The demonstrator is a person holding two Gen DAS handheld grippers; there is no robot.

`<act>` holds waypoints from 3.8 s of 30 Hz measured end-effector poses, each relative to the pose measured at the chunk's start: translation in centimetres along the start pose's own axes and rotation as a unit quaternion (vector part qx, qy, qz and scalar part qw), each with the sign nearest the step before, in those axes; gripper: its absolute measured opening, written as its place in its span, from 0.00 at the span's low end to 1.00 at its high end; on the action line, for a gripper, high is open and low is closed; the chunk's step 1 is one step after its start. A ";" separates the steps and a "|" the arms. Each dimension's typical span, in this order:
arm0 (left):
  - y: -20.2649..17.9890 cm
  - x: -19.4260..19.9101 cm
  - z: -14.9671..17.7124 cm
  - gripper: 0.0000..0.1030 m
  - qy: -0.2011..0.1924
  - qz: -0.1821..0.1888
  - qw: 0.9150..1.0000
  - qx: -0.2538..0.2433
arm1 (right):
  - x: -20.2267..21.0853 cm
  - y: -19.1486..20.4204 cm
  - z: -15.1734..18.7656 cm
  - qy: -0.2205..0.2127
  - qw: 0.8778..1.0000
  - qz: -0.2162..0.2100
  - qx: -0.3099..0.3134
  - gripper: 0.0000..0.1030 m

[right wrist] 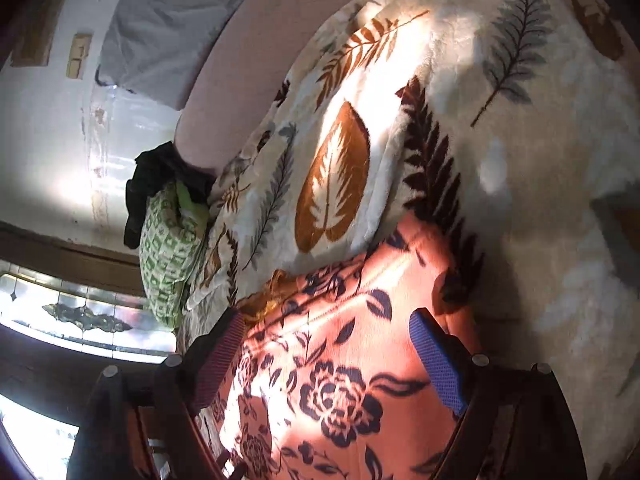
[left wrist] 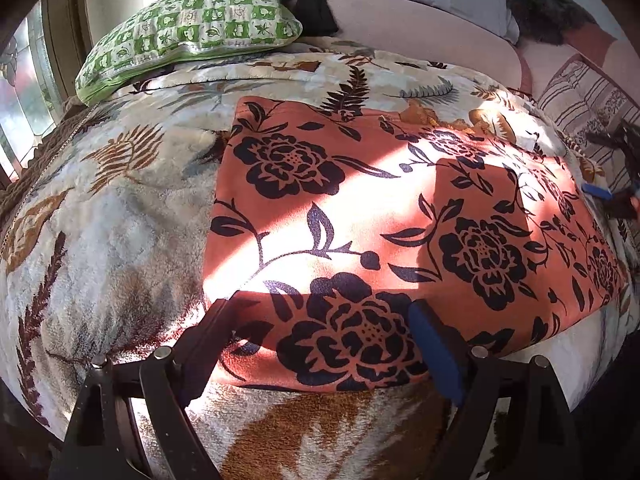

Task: Fold small clothes

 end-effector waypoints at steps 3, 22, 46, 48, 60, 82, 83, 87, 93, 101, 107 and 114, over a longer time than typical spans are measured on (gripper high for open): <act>0.4 1.0 0.0 0.86 -0.010 0.005 1.000 0.029 | 1.4 1.3 6.9 0.047 0.998 -0.033 0.019 0.84; 2.4 5.9 2.9 0.86 -0.045 0.002 0.997 0.066 | -13.7 7.7 7.2 0.129 0.991 -0.025 0.034 0.88; -9.0 4.4 -3.6 0.86 -0.043 -0.038 0.998 0.002 | 6.1 -7.3 16.9 -0.073 0.981 -0.077 -0.161 0.89; -9.4 5.1 -3.7 0.86 -0.054 -0.048 0.997 -0.009 | 5.9 -7.7 16.6 -0.076 0.978 -0.075 -0.181 0.89; -9.2 4.8 -4.2 0.86 -0.054 -0.046 0.997 -0.015 | 5.8 -6.7 14.9 -0.093 0.983 -0.034 -0.158 0.89; -11.3 0.0 -5.5 0.86 -0.025 -0.044 0.998 -0.034 | 5.7 -5.5 14.3 -0.086 0.990 -0.013 -0.110 0.81; -11.5 -0.6 -5.5 0.87 -0.025 -0.043 0.998 -0.034 | 5.6 -5.4 14.2 -0.084 0.991 -0.010 -0.105 0.78; -12.1 -5.6 -4.0 0.89 0.031 -0.066 0.995 -0.065 | 4.7 -6.3 14.0 -0.074 0.990 0.001 -0.117 0.74; -10.7 -0.1 -4.4 0.89 -0.048 -0.026 0.997 -0.052 | 4.3 -5.3 13.3 -0.056 0.994 0.024 -0.091 0.44; -10.5 -1.9 -1.9 0.92 -0.006 -0.012 0.996 -0.090 | 2.9 -4.6 12.4 -0.047 0.995 0.082 -0.045 0.17; -0.7 6.2 -3.0 0.92 -0.114 0.012 0.992 0.055 | 3.5 8.6 12.5 -0.072 0.982 0.115 0.131 0.13; 16.2 9.1 2.6 0.92 -0.155 -0.040 0.936 0.313 | -5.9 26.2 20.7 -0.019 0.937 0.085 0.338 0.14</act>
Point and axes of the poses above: each gripper's, at about its wrist camera, not at the fingertips, and x roughly against the way its jaws point, y to its left, z to its underside, the point moved 2 cm from there along -x, roughly the way its jaws point, and after that the axes turned 2 degrees about -z, right-handed, at the moved point
